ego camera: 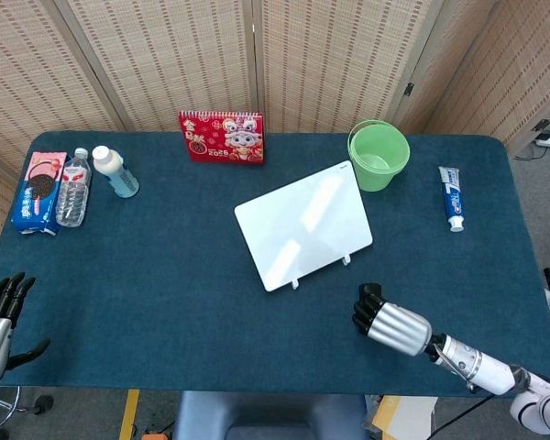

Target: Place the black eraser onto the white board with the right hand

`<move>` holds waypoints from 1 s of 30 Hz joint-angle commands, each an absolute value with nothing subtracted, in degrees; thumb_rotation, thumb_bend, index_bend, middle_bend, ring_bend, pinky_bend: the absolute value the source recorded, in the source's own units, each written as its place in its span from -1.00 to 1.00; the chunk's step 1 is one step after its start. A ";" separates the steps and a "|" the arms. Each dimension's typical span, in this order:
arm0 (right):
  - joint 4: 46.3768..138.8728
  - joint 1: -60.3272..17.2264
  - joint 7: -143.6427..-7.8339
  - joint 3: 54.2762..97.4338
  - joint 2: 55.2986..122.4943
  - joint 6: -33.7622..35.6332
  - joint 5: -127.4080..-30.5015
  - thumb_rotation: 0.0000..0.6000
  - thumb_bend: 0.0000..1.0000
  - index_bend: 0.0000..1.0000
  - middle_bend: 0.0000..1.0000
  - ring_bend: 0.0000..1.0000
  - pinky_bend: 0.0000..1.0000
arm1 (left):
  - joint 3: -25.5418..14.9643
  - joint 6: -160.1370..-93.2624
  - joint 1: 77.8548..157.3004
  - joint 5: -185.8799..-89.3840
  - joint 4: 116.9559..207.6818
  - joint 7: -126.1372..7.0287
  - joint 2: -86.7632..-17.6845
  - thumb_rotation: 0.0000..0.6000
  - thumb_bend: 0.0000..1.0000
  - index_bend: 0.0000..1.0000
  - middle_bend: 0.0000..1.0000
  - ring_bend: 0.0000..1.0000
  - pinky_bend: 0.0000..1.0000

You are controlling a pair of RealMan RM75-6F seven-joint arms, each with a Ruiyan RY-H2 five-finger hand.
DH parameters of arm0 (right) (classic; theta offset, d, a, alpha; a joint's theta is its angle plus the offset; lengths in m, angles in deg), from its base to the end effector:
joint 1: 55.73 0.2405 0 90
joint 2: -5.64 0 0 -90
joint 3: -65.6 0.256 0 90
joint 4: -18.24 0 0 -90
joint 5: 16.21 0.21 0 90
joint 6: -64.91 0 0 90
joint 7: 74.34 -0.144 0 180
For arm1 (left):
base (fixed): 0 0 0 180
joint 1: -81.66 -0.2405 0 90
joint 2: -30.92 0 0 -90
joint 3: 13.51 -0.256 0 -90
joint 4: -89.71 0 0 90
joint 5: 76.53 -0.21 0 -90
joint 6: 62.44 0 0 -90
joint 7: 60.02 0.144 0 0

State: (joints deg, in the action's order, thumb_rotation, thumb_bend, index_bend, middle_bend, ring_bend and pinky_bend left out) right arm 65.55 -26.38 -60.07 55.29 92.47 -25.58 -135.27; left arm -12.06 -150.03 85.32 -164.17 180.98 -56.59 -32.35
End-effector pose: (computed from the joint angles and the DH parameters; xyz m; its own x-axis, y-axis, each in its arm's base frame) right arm -0.2688 -0.2520 0.0398 0.7239 0.4335 0.5367 -0.0729 -0.7255 0.6843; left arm -0.3150 0.1696 0.1664 0.4817 -0.0117 0.8762 0.8761 -0.0164 -0.4819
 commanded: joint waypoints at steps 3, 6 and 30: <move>71.95 -27.98 -50.85 61.80 93.35 -28.29 -130.01 1.00 -0.50 0.10 0.03 -0.04 -0.44 | -12.06 -150.10 85.30 -164.32 181.09 -56.59 -32.37 1.00 -0.61 -1.00 -0.85 -0.92 -0.89; 76.77 -27.15 -46.21 64.16 94.35 -24.77 -127.51 1.00 -0.50 0.10 0.02 -0.04 -0.44 | -12.18 -150.00 85.29 -164.42 181.11 -56.62 -32.32 1.00 -0.61 -1.00 -0.85 -0.92 -0.89; 68.41 -11.86 -43.62 79.73 114.82 -7.43 -110.33 1.00 -0.50 -0.06 -0.18 -0.15 -0.44 | -12.71 -152.21 84.12 -166.27 181.90 -60.51 -30.28 1.00 -0.61 -1.00 -0.85 -0.92 -0.89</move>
State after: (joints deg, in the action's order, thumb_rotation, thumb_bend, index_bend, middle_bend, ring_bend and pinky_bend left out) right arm 69.16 -12.43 -44.10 79.31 114.02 -7.52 -110.94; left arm -12.66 -152.16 84.16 -166.22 181.85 -60.46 -30.32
